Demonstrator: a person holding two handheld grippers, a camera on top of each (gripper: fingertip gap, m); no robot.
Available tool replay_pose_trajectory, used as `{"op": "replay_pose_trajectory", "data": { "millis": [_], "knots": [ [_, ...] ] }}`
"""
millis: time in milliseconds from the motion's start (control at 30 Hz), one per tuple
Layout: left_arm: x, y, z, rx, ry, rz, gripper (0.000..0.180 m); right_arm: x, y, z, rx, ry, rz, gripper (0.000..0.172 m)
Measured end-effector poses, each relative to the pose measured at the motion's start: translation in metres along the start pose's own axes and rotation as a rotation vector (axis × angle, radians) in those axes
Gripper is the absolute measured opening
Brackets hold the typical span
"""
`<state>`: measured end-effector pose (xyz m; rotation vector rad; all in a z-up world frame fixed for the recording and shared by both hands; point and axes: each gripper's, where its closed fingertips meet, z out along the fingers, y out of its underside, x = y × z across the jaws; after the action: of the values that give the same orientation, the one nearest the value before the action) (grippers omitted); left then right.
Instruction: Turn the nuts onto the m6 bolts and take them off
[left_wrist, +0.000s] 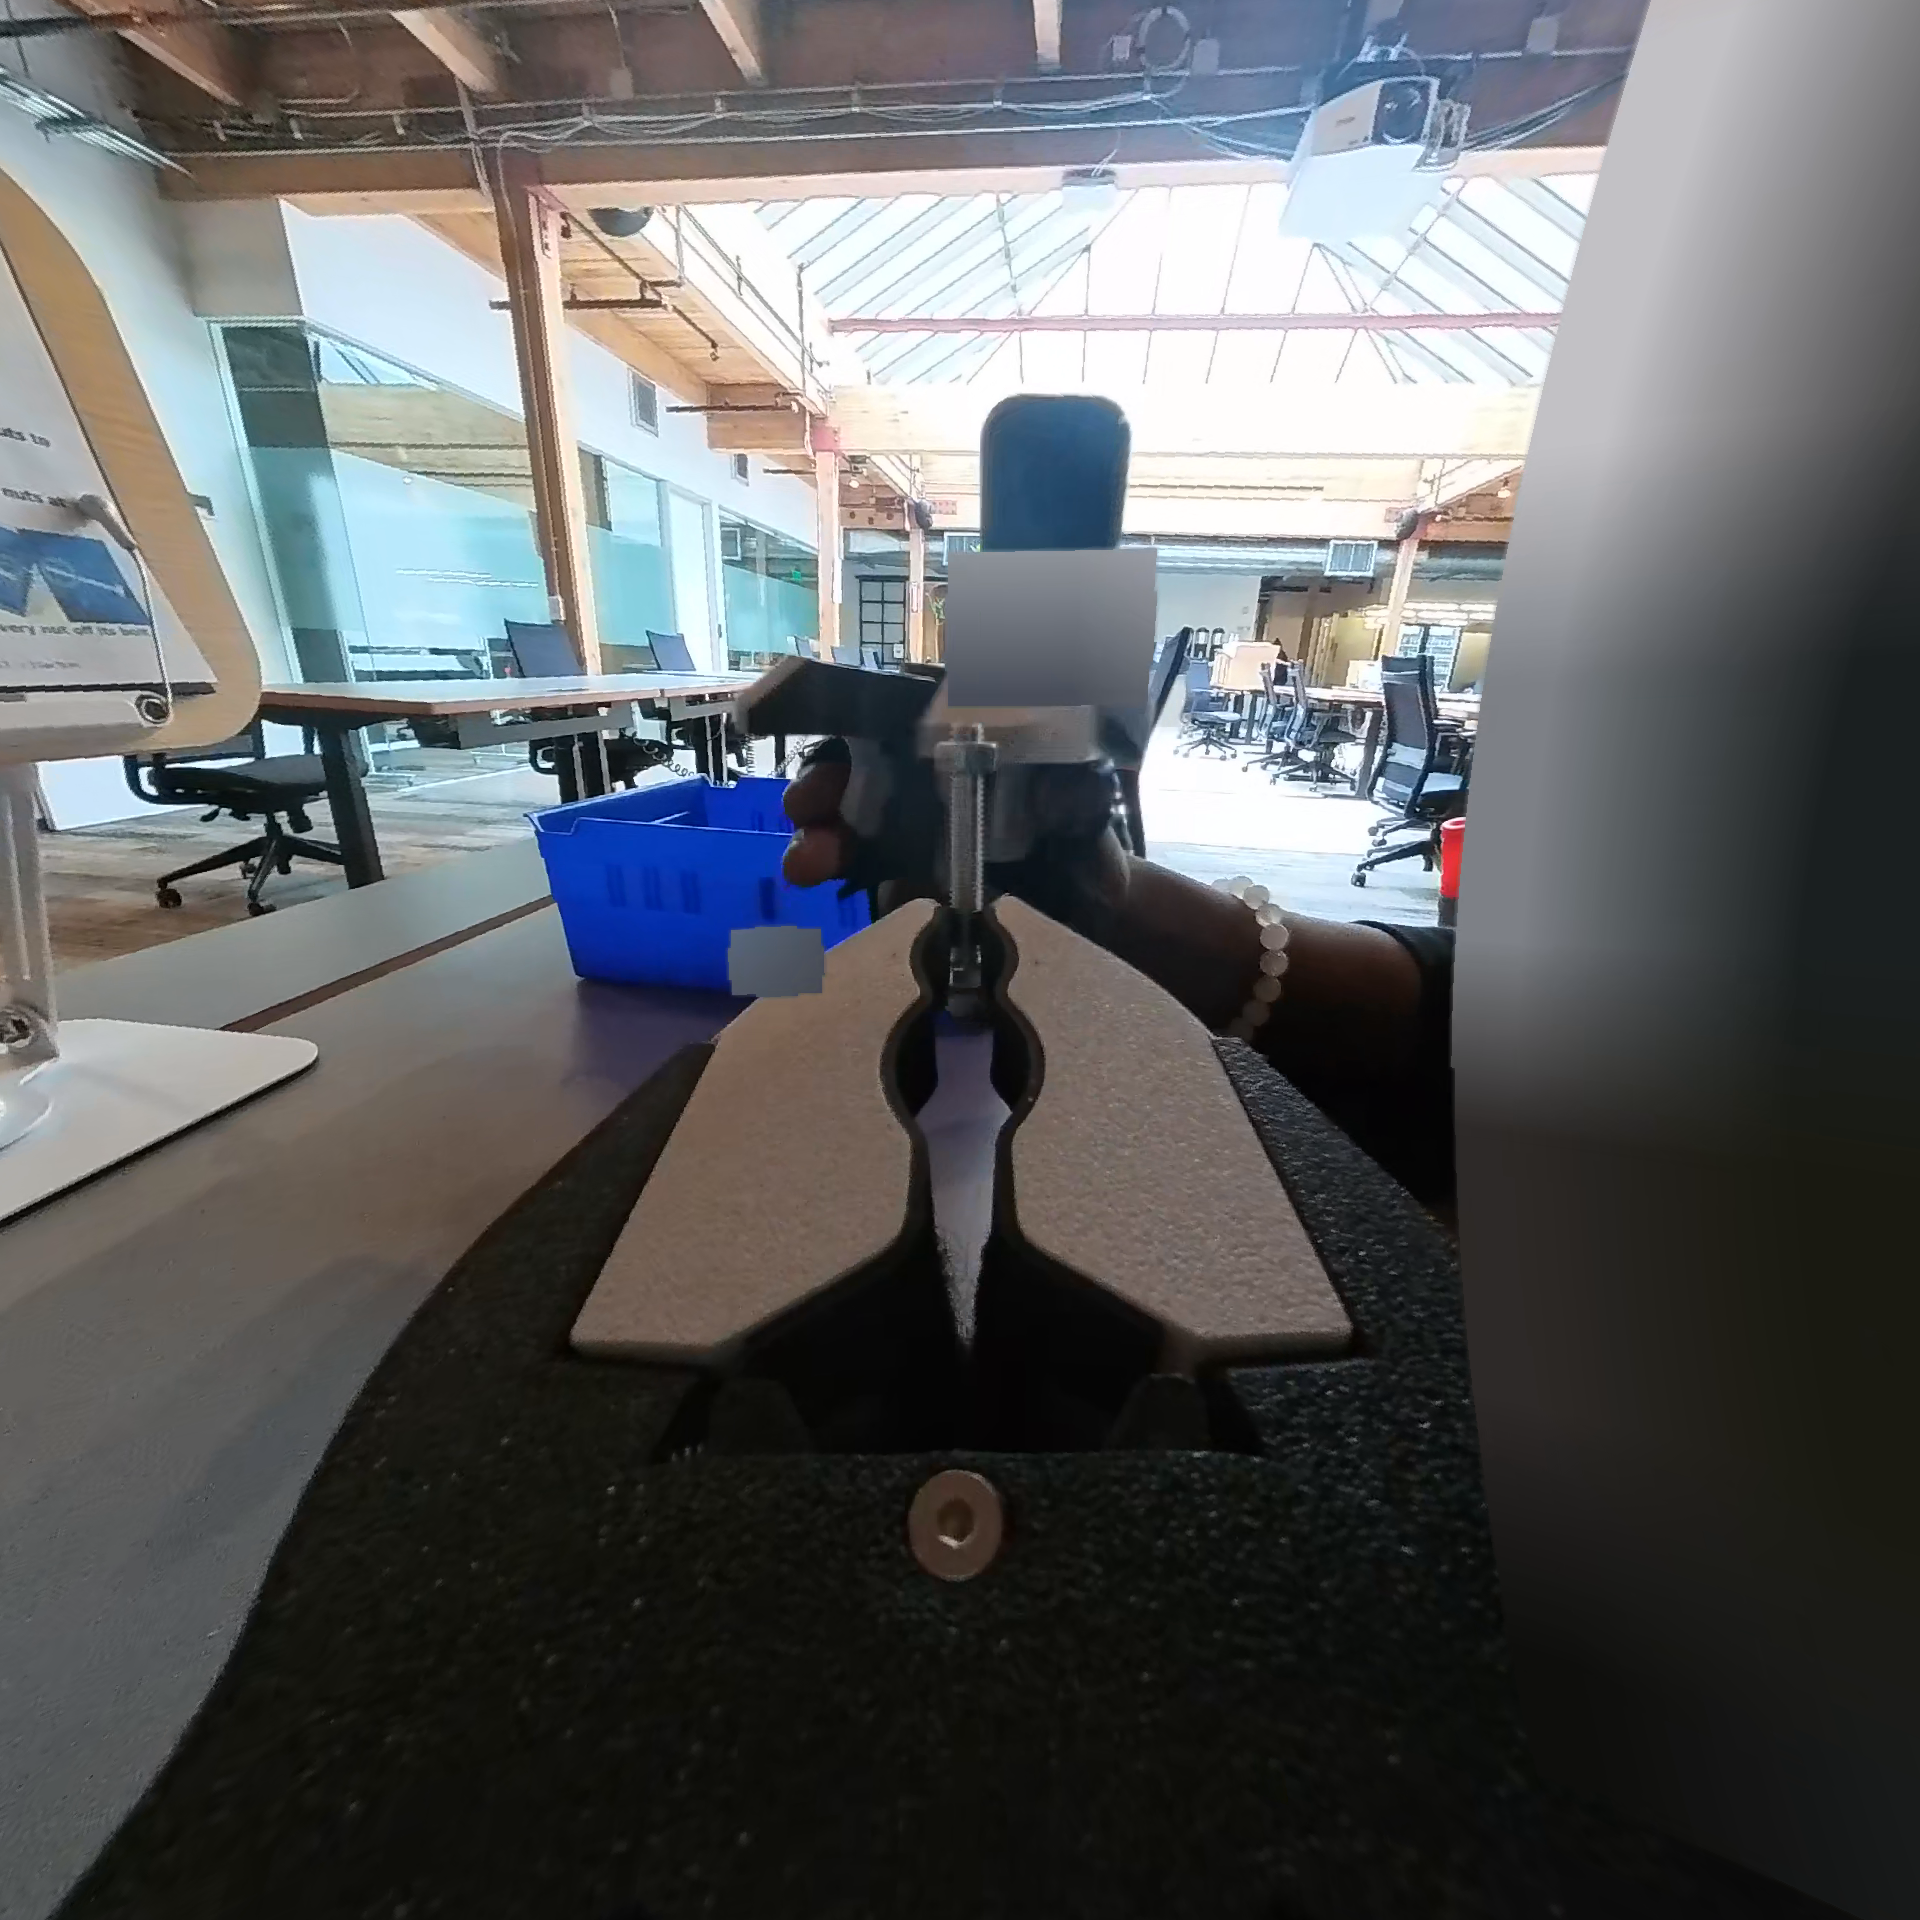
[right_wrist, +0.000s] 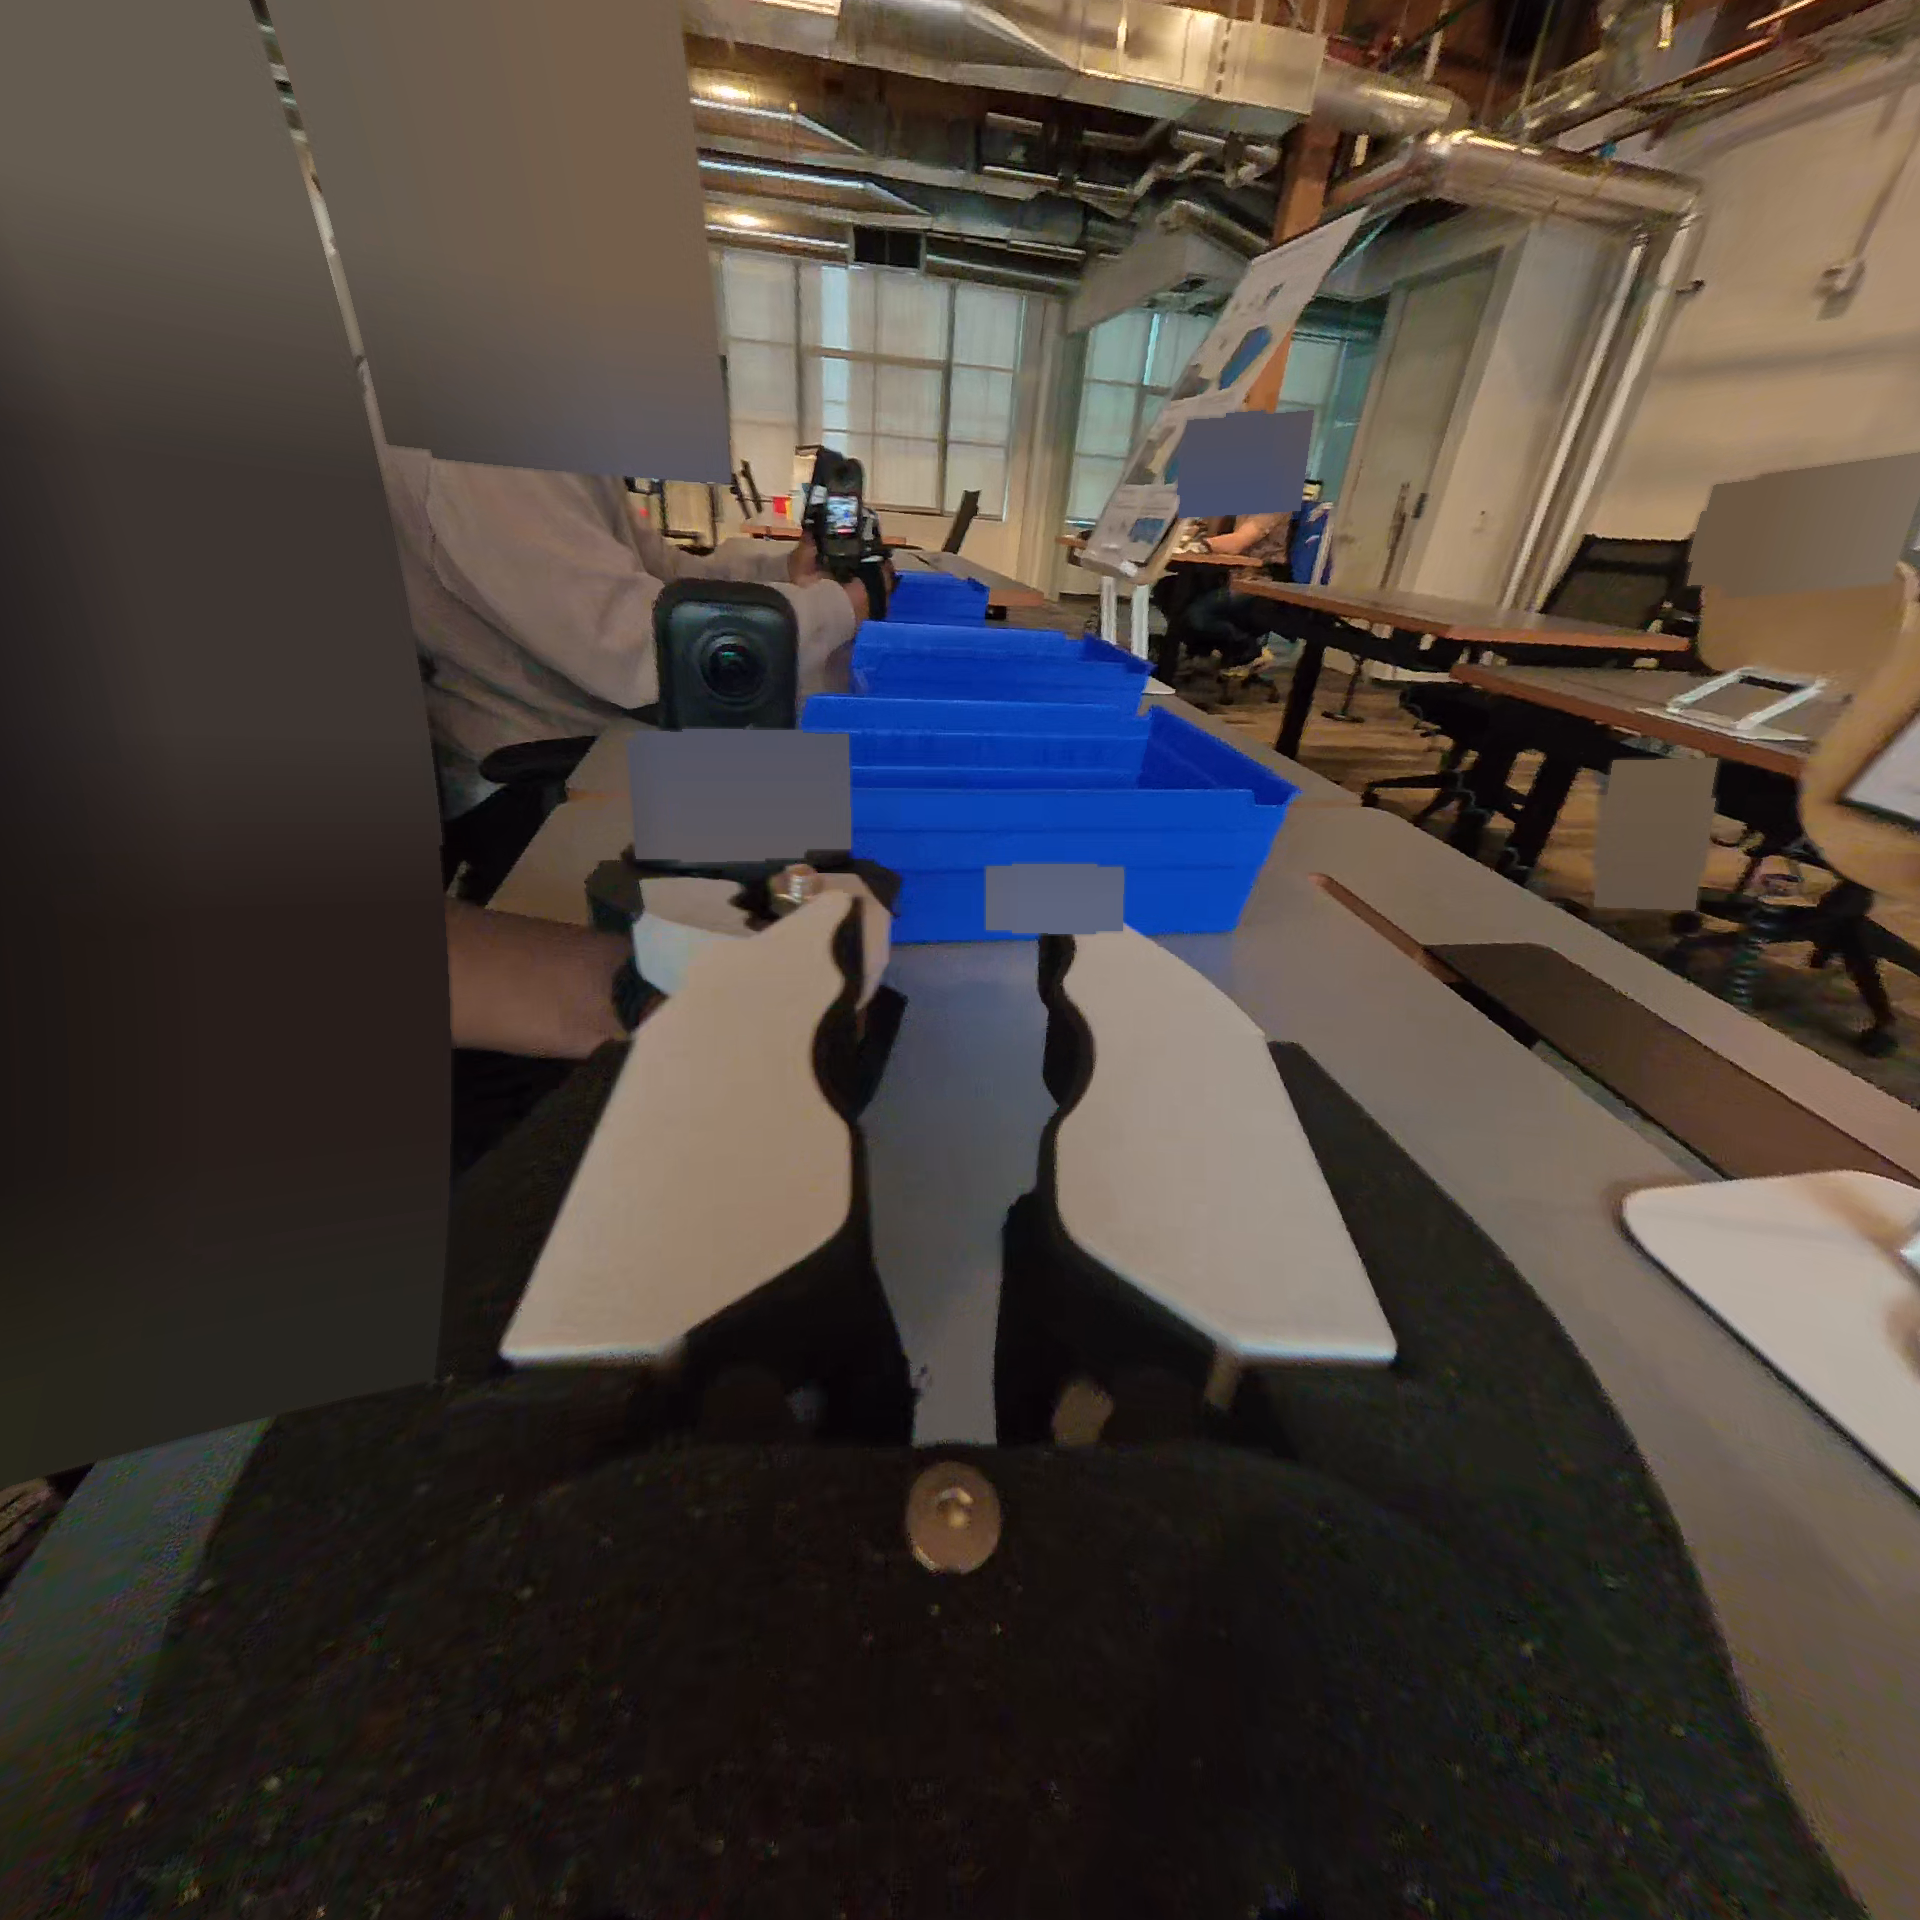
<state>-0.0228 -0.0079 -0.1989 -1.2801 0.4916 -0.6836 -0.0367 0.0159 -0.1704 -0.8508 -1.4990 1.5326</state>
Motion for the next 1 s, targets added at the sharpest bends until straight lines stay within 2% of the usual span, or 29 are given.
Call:
{"op": "replay_pose_trajectory", "data": {
  "millis": [100, 233, 300, 433, 467, 533, 733, 867, 933, 1000],
  "knots": [
    [-0.001, 0.001, 0.000, -0.003, -0.003, -0.002, 0.005, 0.001, -0.008, -0.005, 0.052, -0.011, 0.030, 0.027],
    [-0.001, 0.002, 0.000, -0.006, -0.005, -0.009, 0.005, -0.015, -0.001, 0.005, 0.012, -0.087, 0.033, 0.053],
    [0.000, 0.002, 0.001, -0.009, 0.001, -0.008, 0.005, -0.017, 0.005, 0.010, -0.020, -0.083, 0.013, 0.057],
    [0.001, 0.001, 0.001, -0.002, 0.006, -0.006, 0.004, -0.011, 0.004, 0.004, -0.010, -0.067, 0.018, 0.042],
    [0.001, 0.000, 0.000, 0.005, 0.006, -0.008, 0.004, -0.007, 0.003, 0.002, -0.005, -0.058, 0.028, 0.030],
    [0.000, -0.002, -0.001, 0.011, 0.000, -0.008, 0.004, -0.002, 0.003, -0.001, 0.001, -0.034, 0.025, 0.024],
    [0.000, 0.001, 0.000, -0.003, 0.000, -0.005, 0.005, -0.016, 0.001, 0.008, 0.011, -0.084, 0.026, 0.052],
    [0.000, 0.001, 0.000, 0.000, 0.000, -0.011, 0.004, -0.011, 0.002, 0.004, 0.006, -0.073, 0.031, 0.037],
    [-0.002, -0.001, -0.001, 0.010, -0.003, -0.017, 0.004, -0.006, 0.000, 0.001, 0.027, -0.055, 0.047, 0.024],
    [-0.002, -0.001, -0.002, 0.013, -0.008, -0.015, 0.004, -0.007, -0.001, 0.000, 0.029, -0.061, 0.034, 0.024]
  ]
}}
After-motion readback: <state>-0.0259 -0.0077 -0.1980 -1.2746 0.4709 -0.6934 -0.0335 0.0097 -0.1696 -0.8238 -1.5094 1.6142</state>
